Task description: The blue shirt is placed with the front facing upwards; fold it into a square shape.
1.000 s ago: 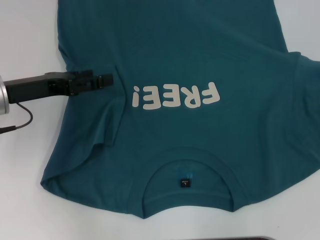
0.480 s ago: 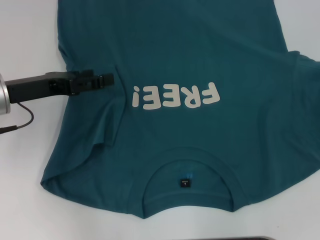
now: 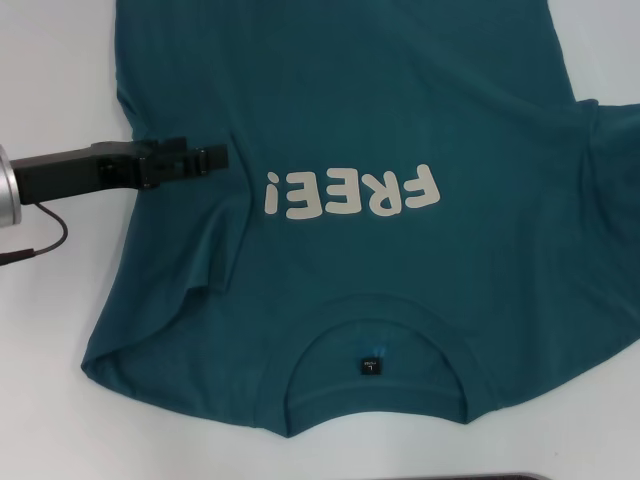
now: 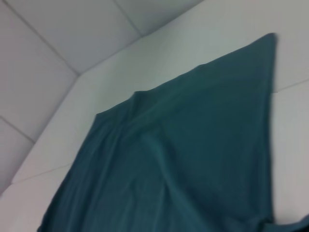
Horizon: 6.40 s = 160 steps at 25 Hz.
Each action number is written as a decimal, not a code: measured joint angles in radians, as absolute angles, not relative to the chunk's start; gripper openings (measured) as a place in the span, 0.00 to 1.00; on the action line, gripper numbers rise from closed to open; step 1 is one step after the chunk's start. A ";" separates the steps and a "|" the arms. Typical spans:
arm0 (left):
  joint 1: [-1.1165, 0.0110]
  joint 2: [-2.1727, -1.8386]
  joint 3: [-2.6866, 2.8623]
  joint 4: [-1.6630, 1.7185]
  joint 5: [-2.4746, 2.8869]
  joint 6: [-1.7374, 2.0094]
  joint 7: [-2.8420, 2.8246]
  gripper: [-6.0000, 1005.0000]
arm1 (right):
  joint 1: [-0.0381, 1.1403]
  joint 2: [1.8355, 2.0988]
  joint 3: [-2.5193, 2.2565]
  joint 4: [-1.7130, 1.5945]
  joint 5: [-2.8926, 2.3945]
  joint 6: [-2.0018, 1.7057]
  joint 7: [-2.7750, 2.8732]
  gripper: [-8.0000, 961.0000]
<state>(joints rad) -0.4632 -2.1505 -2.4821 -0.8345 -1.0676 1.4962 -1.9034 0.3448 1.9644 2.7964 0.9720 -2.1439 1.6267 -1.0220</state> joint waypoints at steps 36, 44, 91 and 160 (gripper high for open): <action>-0.469 -2.144 -2.490 -0.805 -1.066 1.494 -1.899 0.88 | 0.545 2.044 2.577 0.777 -2.142 1.515 -1.094 0.34; -0.468 -2.143 -2.489 -0.805 -1.066 1.494 -1.898 0.88 | 0.482 1.995 2.588 0.779 -2.133 1.516 -1.070 0.59; -0.473 -2.140 -2.490 -0.805 -1.066 1.494 -1.897 0.88 | 0.414 1.976 2.586 0.744 -2.312 1.458 -0.919 0.52; -0.463 -2.134 -2.491 -0.822 -1.068 1.505 -1.896 0.88 | 0.386 2.021 2.739 0.669 -2.028 1.659 -1.434 0.67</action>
<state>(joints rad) -0.4632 -2.1339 -2.4912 -0.8216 -1.0677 1.5045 -1.8959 0.3859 2.0206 2.7389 0.6691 -2.0277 1.6585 -1.4339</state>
